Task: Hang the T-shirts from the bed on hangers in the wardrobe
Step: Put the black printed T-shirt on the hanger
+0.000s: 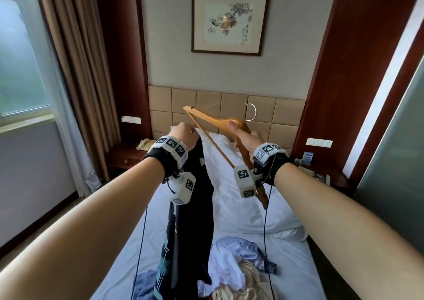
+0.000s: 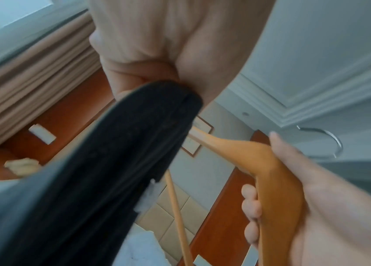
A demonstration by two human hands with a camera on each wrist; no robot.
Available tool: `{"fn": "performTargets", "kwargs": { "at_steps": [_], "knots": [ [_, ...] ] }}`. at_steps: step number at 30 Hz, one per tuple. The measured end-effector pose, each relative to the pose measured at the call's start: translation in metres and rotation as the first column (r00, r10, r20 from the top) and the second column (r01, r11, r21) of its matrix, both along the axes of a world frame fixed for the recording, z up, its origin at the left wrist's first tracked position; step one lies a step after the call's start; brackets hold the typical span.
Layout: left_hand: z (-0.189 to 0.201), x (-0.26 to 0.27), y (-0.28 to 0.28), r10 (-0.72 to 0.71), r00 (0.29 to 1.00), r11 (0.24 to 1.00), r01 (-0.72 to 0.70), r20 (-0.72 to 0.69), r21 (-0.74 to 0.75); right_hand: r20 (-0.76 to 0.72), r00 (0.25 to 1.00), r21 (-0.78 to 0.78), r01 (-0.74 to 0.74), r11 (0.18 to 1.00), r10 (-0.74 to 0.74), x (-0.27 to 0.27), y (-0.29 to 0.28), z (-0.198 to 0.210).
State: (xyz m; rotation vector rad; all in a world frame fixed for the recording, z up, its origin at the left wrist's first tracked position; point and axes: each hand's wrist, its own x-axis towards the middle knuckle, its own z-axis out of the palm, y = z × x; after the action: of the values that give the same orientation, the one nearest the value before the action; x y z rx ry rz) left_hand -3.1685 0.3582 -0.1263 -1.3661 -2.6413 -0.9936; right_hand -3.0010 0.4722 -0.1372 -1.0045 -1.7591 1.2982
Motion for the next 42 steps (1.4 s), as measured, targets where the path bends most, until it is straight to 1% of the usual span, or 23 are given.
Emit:
{"fn": "performTargets", "kwargs": {
  "at_steps": [2,4,5,7,9,10,13,15,17,20,23,24,27,29,32,34,36,38,42],
  "knots": [
    [0.003,-0.006,-0.003,0.059,0.990,0.995,-0.068,0.127,0.067,-0.045,0.998,-0.038,0.046,0.998,-0.048,0.003,0.000,0.001],
    [0.006,-0.012,-0.007,0.097,0.957,0.984,-0.134,0.272,0.121,-0.081,0.993,-0.070,0.080,0.994,-0.085,0.004,-0.001,0.001],
    [0.007,-0.017,-0.008,0.093,0.925,0.976,-0.158,0.369,0.151,-0.104,0.990,-0.079,0.091,0.993,-0.099,0.004,0.000,0.001],
    [0.005,-0.028,-0.009,0.043,0.826,0.960,-0.189,0.562,0.205,-0.129,0.983,-0.102,0.116,0.988,-0.128,0.005,-0.001,0.002],
    [0.005,-0.035,-0.015,0.004,0.743,0.941,-0.230,0.670,0.250,-0.162,0.974,-0.134,0.136,0.982,-0.157,0.006,-0.001,0.003],
    [0.008,-0.034,-0.019,-0.009,0.718,0.929,-0.251,0.696,0.271,-0.183,0.969,-0.141,0.143,0.980,-0.167,0.006,-0.001,0.004],
    [0.014,-0.031,-0.027,-0.013,0.701,0.904,-0.297,0.713,0.309,-0.240,0.955,-0.156,0.142,0.977,-0.177,0.006,-0.001,0.004],
    [0.017,-0.032,-0.031,-0.015,0.671,0.880,-0.343,0.742,0.328,-0.272,0.942,-0.172,0.153,0.973,-0.196,0.008,-0.002,0.006],
    [0.018,-0.038,-0.033,-0.025,0.643,0.854,-0.384,0.766,0.351,-0.290,0.933,-0.174,0.167,0.970,-0.213,0.010,-0.006,0.008],
    [0.020,-0.046,-0.036,-0.064,0.621,0.813,-0.422,0.781,0.402,-0.302,0.931,-0.152,0.163,0.975,-0.203,0.011,-0.007,0.006],
    [0.022,-0.053,-0.036,-0.105,0.629,0.755,-0.454,0.770,0.474,-0.308,0.931,-0.161,0.153,0.975,-0.197,0.009,-0.007,0.001],
    [0.022,-0.056,-0.036,-0.098,0.639,0.740,-0.466,0.763,0.486,-0.313,0.928,-0.163,0.156,0.974,-0.201,0.008,-0.006,-0.001],
    [0.012,-0.082,-0.023,-0.032,0.702,0.718,-0.479,0.711,0.505,-0.333,0.922,-0.168,0.151,0.974,-0.200,0.006,-0.003,-0.005],
    [0.021,-0.068,-0.033,0.036,0.746,0.724,-0.478,0.665,0.498,-0.327,0.923,-0.167,0.153,0.974,-0.202,0.007,-0.001,-0.005],
    [0.035,-0.044,-0.047,0.101,0.808,0.719,-0.462,0.580,0.519,-0.312,0.928,-0.160,0.159,0.974,-0.203,0.013,0.002,-0.005],
    [0.037,-0.038,-0.047,0.123,0.832,0.740,-0.440,0.540,0.509,-0.316,0.929,-0.156,0.149,0.976,-0.192,0.017,0.004,-0.006],
    [0.039,-0.030,-0.046,0.162,0.862,0.783,-0.409,0.480,0.470,-0.321,0.930,-0.153,0.134,0.979,-0.177,0.020,0.007,-0.007],
    [0.040,-0.027,-0.045,0.213,0.878,0.812,-0.403,0.429,0.422,-0.320,0.930,-0.148,0.140,0.979,-0.181,0.024,0.010,-0.007],
    [0.037,-0.021,-0.042,0.281,0.891,0.826,-0.413,0.356,0.384,-0.327,0.926,-0.129,0.154,0.980,-0.188,0.035,0.017,-0.008]
  ]
}}
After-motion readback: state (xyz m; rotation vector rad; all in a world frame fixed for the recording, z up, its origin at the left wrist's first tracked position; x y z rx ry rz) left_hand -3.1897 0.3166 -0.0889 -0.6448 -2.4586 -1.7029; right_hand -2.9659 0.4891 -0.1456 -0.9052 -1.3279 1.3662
